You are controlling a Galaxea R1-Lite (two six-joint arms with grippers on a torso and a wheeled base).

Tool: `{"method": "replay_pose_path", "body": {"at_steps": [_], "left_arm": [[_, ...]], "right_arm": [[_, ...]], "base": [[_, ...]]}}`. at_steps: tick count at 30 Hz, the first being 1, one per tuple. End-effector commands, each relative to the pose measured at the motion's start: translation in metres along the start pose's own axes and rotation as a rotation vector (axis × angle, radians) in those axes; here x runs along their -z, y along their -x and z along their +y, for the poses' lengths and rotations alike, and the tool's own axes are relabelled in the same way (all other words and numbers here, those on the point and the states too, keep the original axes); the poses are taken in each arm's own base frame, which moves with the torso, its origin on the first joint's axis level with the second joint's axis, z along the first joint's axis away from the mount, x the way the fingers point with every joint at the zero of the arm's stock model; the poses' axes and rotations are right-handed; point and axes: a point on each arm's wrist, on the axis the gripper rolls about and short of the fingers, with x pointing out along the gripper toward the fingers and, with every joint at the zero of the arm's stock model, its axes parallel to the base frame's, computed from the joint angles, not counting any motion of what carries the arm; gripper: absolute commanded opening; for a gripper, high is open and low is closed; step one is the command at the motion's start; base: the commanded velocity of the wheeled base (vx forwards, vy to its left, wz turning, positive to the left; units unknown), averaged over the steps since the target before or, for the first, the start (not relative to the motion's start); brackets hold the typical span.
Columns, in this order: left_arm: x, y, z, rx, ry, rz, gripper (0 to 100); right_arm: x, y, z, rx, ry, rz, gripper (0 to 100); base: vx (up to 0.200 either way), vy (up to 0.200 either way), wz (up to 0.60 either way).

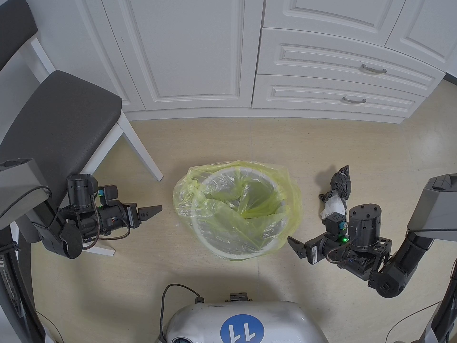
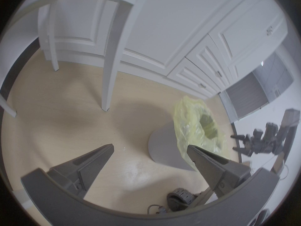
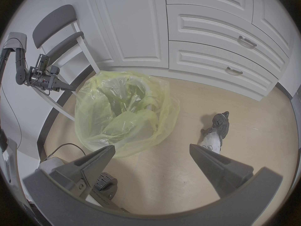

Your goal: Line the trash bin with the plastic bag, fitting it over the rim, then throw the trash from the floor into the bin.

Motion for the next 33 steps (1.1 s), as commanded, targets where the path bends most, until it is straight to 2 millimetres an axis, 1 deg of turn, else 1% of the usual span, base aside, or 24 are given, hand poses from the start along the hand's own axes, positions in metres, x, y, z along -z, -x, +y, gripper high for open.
{"method": "replay_pose_path", "body": {"at_steps": [1,4,6,7,9,14,16,18,20,21,23,29,30,33], "left_arm": [[-0.002,0.001,0.002,0.010,0.049,-0.042,100],[-0.005,0.003,-0.001,0.040,0.060,-0.059,100],[-0.002,0.009,-0.010,0.116,0.087,-0.063,100],[-0.002,0.009,-0.011,0.119,0.086,-0.065,100],[0.005,0.006,-0.016,0.165,0.087,-0.073,100],[0.032,-0.019,-0.022,0.195,0.096,-0.017,100],[0.043,-0.027,-0.022,0.198,0.099,0.005,100],[0.049,-0.035,-0.023,0.189,0.095,0.005,100],[0.051,-0.038,-0.023,0.181,0.096,0.008,100],[0.055,-0.043,-0.022,0.156,0.099,0.011,100],[0.056,-0.046,-0.021,0.147,0.101,0.010,100],[0.066,-0.058,-0.011,0.120,0.114,0.024,100],[0.071,-0.065,-0.007,0.102,0.120,0.026,100],[0.077,-0.076,-0.001,0.058,0.120,0.018,100]], "right_arm": [[0.000,-0.002,0.000,0.000,-0.001,-0.003,100],[-0.001,-0.002,0.000,0.000,-0.003,-0.006,100],[-0.001,-0.002,0.000,0.000,-0.003,-0.006,100],[-0.001,-0.002,0.000,0.000,-0.003,-0.006,100],[0.001,-0.001,0.001,-0.003,-0.001,0.000,100],[0.002,-0.001,0.003,-0.009,0.002,0.003,100],[0.005,-0.003,0.005,-0.012,0.005,0.017,100],[0.007,-0.005,0.005,-0.013,0.006,0.020,100],[0.007,-0.005,0.005,-0.013,0.006,0.023,100],[0.008,-0.006,0.005,-0.013,0.006,0.024,100],[0.008,-0.006,0.005,-0.013,0.006,0.024,100],[0.010,-0.008,0.006,-0.013,0.008,0.032,100],[0.011,-0.009,0.006,-0.013,0.008,0.032,100],[0.011,-0.009,0.006,-0.013,0.006,0.023,100]], "base": [[0.000,0.000,0.00],[0.000,0.000,0.00],[0.000,0.000,0.00],[0.000,0.000,0.00],[0.000,0.000,0.00],[0.000,0.000,0.00],[0.000,0.000,0.00],[0.000,0.000,0.00],[0.000,0.000,0.00],[0.000,0.000,0.00],[0.000,0.000,0.00],[0.000,0.000,0.00],[0.000,0.000,0.00],[0.000,0.000,0.00]]}}
